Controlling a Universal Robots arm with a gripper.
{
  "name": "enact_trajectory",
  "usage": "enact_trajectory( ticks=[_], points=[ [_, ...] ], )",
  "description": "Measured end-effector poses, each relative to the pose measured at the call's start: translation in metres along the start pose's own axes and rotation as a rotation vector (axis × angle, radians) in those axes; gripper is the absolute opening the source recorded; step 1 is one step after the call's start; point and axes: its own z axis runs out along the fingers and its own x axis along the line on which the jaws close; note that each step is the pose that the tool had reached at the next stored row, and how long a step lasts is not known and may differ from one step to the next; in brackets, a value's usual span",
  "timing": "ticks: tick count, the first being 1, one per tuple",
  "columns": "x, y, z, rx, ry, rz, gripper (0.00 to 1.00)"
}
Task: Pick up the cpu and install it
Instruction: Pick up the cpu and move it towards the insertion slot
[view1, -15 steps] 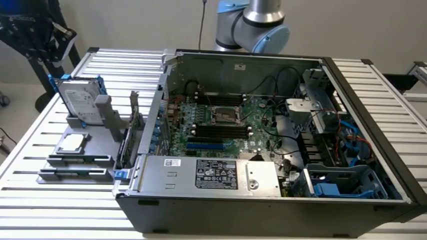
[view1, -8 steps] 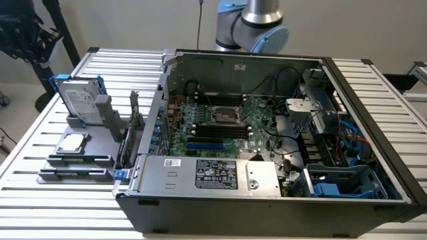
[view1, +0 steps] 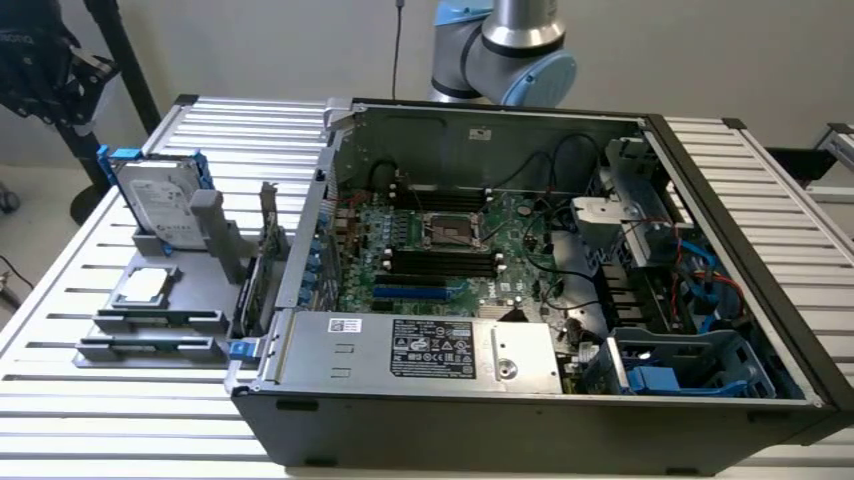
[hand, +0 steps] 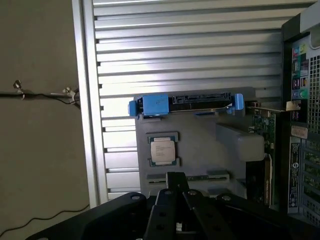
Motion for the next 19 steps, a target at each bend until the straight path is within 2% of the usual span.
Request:
enact_trajectory(
  ticks=[8, 10, 11, 13, 14, 17, 19],
  points=[
    [0.0000, 0.0000, 0.0000, 0.0000, 0.0000, 0.000, 0.12],
    [0.0000, 0.0000, 0.0000, 0.0000, 0.0000, 0.000, 0.24],
    [0.0000, 0.0000, 0.0000, 0.0000, 0.0000, 0.000, 0.24],
    [0.0003, -0.0001, 0.0002, 0.0005, -0.0003, 0.000, 0.36],
    [0.0004, -0.0001, 0.0005, 0.0014, -0.0003, 0.000, 0.36],
    [0.0017, 0.0000, 0.0024, 0.0030, -0.0004, -0.010, 0.53],
    [0.0026, -0.0001, 0.0052, 0.0032, -0.0008, -0.028, 0.53]
  ],
)
